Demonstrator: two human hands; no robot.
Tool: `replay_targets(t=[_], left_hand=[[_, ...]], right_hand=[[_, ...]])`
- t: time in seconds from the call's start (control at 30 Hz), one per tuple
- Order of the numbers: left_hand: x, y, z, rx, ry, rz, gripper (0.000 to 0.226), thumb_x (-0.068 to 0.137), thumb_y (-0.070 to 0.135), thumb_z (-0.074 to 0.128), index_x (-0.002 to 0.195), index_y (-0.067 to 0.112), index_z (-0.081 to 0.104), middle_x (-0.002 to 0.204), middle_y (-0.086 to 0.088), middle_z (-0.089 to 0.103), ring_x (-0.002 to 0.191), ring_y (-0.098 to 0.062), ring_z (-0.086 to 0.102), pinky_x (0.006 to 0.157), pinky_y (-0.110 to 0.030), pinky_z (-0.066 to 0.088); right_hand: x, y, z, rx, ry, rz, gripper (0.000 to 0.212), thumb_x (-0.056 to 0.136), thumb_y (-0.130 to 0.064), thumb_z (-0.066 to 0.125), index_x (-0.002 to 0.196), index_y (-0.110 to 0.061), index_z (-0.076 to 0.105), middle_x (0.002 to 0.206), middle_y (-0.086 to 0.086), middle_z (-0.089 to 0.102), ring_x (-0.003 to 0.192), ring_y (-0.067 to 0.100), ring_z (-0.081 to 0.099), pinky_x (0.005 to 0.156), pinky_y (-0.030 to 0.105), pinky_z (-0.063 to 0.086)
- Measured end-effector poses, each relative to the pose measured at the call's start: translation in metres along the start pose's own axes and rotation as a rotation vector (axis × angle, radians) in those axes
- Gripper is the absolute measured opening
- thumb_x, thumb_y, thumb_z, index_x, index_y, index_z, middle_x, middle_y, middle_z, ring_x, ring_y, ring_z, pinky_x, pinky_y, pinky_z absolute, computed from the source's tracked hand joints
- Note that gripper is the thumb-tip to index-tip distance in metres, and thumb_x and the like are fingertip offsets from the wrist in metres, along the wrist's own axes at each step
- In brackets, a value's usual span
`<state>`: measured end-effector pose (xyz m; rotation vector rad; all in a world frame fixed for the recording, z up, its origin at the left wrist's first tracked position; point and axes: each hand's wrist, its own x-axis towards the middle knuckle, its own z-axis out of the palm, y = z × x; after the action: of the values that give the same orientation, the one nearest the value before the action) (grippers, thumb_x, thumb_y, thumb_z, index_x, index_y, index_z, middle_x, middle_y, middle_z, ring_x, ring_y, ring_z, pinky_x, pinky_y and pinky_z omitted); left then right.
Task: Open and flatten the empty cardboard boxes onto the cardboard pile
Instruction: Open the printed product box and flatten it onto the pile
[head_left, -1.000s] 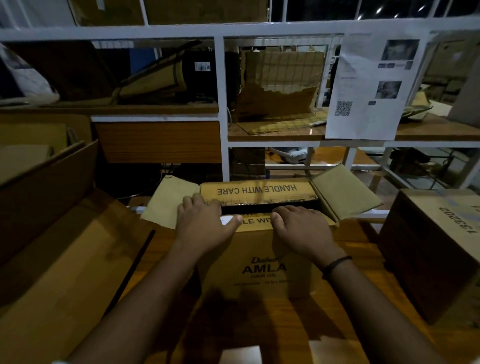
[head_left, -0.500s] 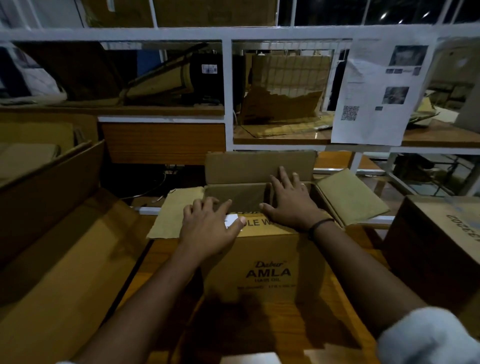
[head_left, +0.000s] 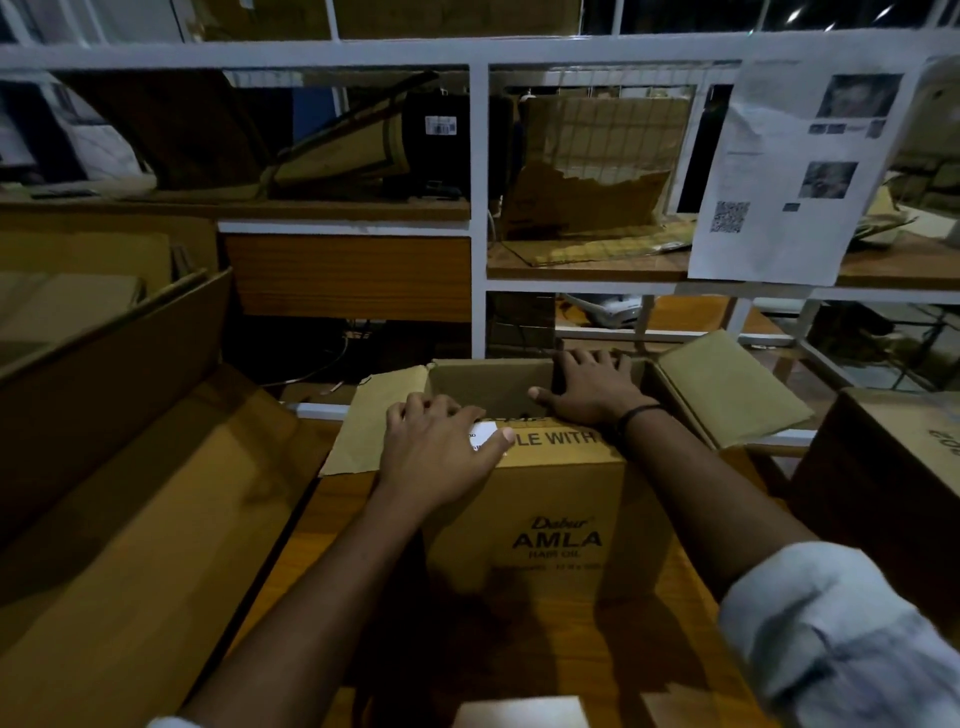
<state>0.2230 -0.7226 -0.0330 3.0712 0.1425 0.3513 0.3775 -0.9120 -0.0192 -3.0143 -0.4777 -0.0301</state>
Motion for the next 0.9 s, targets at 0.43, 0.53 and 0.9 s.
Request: replay_targets(t=[0.43,0.53,0.9], left_hand=[[0.015,-0.002,0.006,-0.193,0.487,0.102,0.055,0.093,0.063,0.049,0.131,0.025,0.057,0.122,-0.006,0.050,0.120,-0.028,0.043,0.092,-0.041,0.040],[0.010,0.001,0.005,-0.201,0.588,0.108,0.057,0.092,0.062,0.054,0.132,0.022,0.056,0.126,-0.009,0.049,0.122,-0.032,0.042,0.099,-0.046,0.034],[-0.044,0.017,-0.071,-0.353,0.142,0.090,0.038,0.104,0.052,0.046,0.110,0.025,0.072,0.098,0.004,0.071,0.083,-0.009,0.063,0.071,-0.032,0.054]], right_hand=[[-0.095,-0.009,-0.003,0.086,0.656,-0.196,0.038,0.103,-0.055,0.039,0.100,-0.023,0.060,0.090,-0.001,0.063,0.082,0.018,0.056,0.082,0.038,0.044],[-0.101,-0.008,0.000,0.069,0.813,-0.246,0.041,0.104,-0.055,0.044,0.105,-0.017,0.061,0.094,0.003,0.061,0.083,0.020,0.054,0.080,0.038,0.040],[-0.205,-0.018,-0.023,0.121,0.590,-0.247,0.055,0.101,-0.073,0.028,0.093,-0.028,0.059,0.071,-0.011,0.055,0.055,0.003,0.045,0.047,0.020,0.037]])
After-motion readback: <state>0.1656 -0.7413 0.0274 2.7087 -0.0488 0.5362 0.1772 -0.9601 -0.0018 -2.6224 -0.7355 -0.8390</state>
